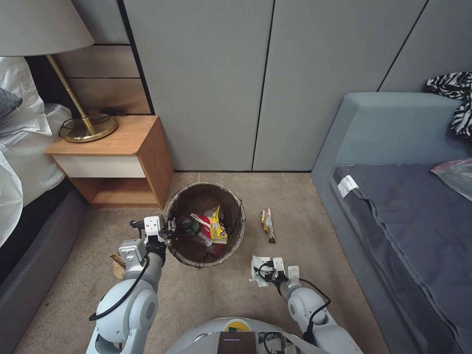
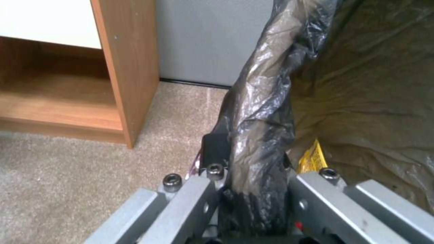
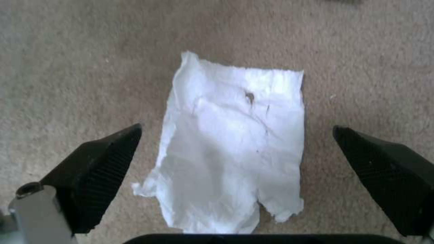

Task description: Pick up the trash bin, then pick up the garbage from the floor and place it into the trash bin.

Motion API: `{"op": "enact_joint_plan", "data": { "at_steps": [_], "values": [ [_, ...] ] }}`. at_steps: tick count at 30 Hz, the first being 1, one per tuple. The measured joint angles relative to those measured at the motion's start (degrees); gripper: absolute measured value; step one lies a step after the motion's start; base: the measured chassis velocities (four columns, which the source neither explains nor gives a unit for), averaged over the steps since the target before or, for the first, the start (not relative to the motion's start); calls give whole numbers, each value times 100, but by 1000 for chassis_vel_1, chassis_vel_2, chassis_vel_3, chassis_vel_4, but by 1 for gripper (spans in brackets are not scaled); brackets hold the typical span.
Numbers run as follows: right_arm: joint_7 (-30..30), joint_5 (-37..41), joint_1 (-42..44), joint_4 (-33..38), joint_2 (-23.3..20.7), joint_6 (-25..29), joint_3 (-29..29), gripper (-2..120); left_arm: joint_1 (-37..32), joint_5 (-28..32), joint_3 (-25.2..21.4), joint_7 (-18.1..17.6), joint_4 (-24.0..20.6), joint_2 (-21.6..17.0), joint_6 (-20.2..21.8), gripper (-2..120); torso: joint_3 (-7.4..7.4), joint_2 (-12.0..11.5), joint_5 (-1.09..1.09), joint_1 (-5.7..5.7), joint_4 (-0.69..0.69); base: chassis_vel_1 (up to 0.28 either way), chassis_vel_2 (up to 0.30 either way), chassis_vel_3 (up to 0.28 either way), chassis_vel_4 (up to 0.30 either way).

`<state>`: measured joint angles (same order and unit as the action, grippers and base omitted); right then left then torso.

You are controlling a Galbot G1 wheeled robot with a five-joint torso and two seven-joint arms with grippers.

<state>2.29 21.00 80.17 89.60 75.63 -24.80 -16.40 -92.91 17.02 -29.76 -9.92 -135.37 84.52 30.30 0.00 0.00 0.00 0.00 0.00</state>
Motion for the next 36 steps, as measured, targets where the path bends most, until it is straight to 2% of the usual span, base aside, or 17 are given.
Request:
{"op": "enact_joint_plan", "data": {
  "at_steps": [3, 5, 9, 10, 11, 13, 15, 16, 19, 20, 22, 23, 25, 27, 29, 36],
  "values": [
    [-21, -42, -12, -90, 17, 37, 1, 98, 0, 0, 0, 0, 0, 3, -2, 2, 0, 0, 0, 0, 0, 0, 0, 0, 0],
    [-44, -81, -33, -188, 37, 74, 1, 88, 2, 0, 3, 0, 0, 6, -3, 2, 0, 0, 0, 0, 0, 0, 0, 0, 0],
    [-62, -108, -42, -247, 45, 98, -3, 80, 1, 0, 4, 0, 0, 8, -4, 2, 0, 0, 0, 0, 0, 0, 0, 0, 0],
    [-74, -119, -44, -269, 48, 105, -5, 76, 1, 0, 4, 0, 0, 8, -4, 2, 0, 0, 0, 0, 0, 0, 0, 0, 0],
    [-87, -138, -48, -310, 55, 117, -9, 65, 1, 1, 5, 0, -5, 9, -4, 2, 0, 0, 0, 0, 0, 0, 0, 0, 0],
    [-93, -150, -52, -338, 61, 126, -12, 63, 0, 1, 4, 0, -8, 10, -4, 2, 0, 0, 0, 0, 0, 0, 0, 0, 0],
    [-100, -190, -61, -415, 78, 162, -20, 52, -3, 1, 5, 1, -10, 11, -7, 2, 0, 0, 0, 0, 0, 0, 0, 0, 0],
    [-100, -190, -61, -415, 78, 162, -20, 52, -3, 1, 5, 1, -10, 11, -7, 2, 0, 0, 0, 0, 0, 0, 0, 0, 0],
    [-117, -241, -72, -509, 88, 224, -40, 38, -16, 2, 5, 1, -12, 13, -11, 2, 0, 0, -3, 0, -1, 0, 0, 0, 0],
    [-117, -241, -72, -509, 88, 224, -40, 38, -16, 2, 5, 1, -12, 13, -11, 2, 0, 0, -3, 0, -1, 0, 0, 0, 0],
    [-130, -276, -82, -565, 90, 257, -55, 26, -18, 4, 6, 2, -18, 13, -11, 2, -1, 1, -4, 0, -2, 0, 0, 0, 0],
    [-130, -276, -82, -565, 90, 257, -55, 26, -18, 4, 6, 2, -18, 13, -11, 2, -1, 1, -4, 0, -2, 0, 0, 0, 0],
    [-141, -283, -91, -591, 87, 270, -67, 16, -19, 5, 6, 3, -25, 13, -12, 2, 0, 0, -2, 0, 0, 0, 0, 0, 0],
    [-145, -284, -93, -592, 86, 272, -68, 14, -19, 5, 6, 3, -27, 13, -12, 2, 0, 0, -1, 0, 0, 0, 0, 0, 0],
    [-153, -293, -93, -593, 87, 279, -69, 2, -19, 5, 5, 5, -35, 14, -12, 2, 0, 0, 1, 0, 2, 0, 0, 0, 0],
    [-162, -359, -85, -592, 84, 315, -79, 0, -16, 5, 12, 6, -34, 20, -12, 2, 0, 0, 2, 0, 2, 0, 0, 0, 0]
  ]
}}
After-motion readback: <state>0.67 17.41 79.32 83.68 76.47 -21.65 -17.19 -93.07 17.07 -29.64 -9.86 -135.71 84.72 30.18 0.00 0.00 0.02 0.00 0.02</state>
